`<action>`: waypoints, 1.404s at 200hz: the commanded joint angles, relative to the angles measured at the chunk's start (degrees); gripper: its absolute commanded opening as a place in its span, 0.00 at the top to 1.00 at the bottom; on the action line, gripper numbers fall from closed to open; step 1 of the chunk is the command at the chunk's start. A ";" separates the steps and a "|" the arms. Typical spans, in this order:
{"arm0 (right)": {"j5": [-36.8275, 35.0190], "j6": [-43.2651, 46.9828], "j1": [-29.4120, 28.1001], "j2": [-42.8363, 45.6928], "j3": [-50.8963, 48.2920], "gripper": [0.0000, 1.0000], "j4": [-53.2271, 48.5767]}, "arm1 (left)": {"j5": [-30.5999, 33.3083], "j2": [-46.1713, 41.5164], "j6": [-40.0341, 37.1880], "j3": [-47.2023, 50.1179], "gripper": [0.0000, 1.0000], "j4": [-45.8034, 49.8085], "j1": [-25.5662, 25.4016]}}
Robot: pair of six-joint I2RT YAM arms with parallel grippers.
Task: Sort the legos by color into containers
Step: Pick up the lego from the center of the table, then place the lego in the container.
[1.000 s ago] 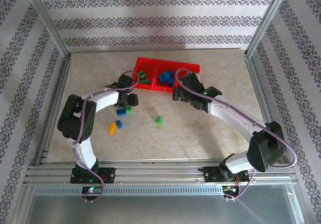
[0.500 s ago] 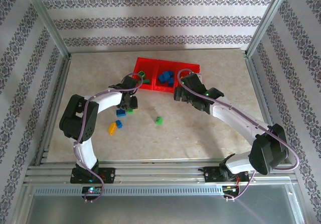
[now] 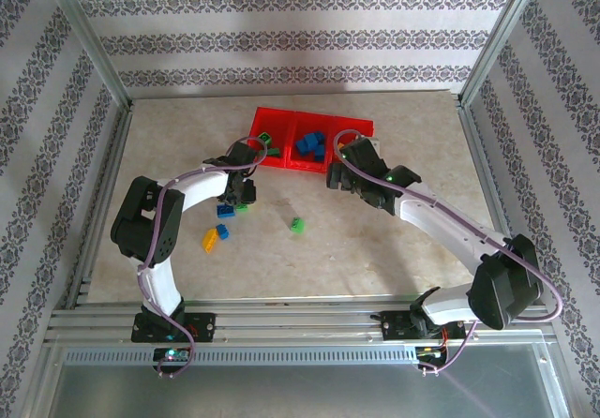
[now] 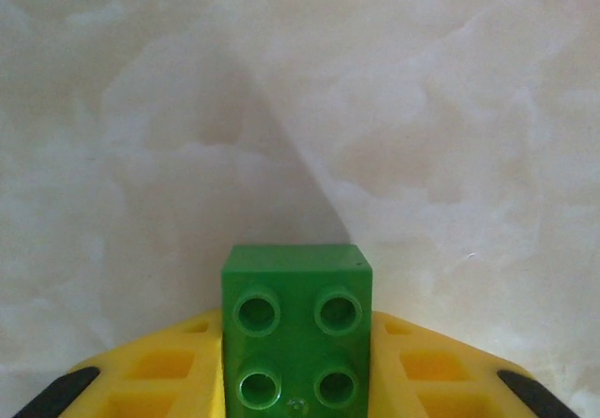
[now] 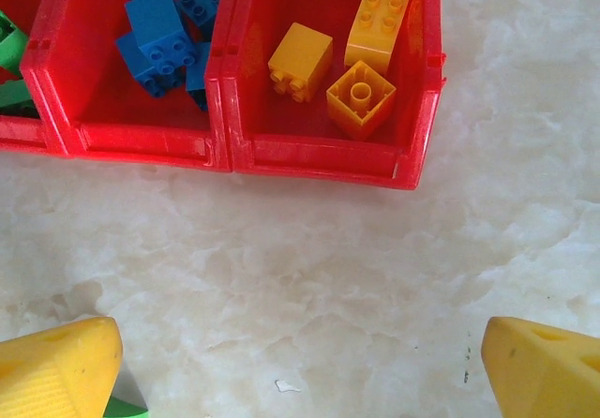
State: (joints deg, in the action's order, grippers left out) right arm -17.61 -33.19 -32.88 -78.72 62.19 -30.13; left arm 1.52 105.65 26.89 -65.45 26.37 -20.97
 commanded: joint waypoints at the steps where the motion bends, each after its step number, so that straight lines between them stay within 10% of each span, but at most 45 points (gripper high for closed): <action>1: -2.39 -1.12 -0.34 2.63 -0.95 0.02 0.33 | 0.12 -1.76 -1.96 -3.42 0.73 0.08 -0.48; 137: -3.92 -2.05 -0.21 8.40 -3.72 0.02 -0.46 | 1.13 16.62 -7.57 -38.83 0.74 -1.88 -0.53; 281: -3.24 -2.55 -0.23 8.02 -4.03 0.02 -0.54 | 1.91 27.67 -6.42 -49.38 0.62 -4.05 -0.47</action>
State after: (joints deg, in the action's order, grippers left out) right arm -20.14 -34.76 -32.88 -71.18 58.59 -30.37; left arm 2.87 132.35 20.73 -112.31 22.98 -21.02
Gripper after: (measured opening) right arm 0.983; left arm 0.354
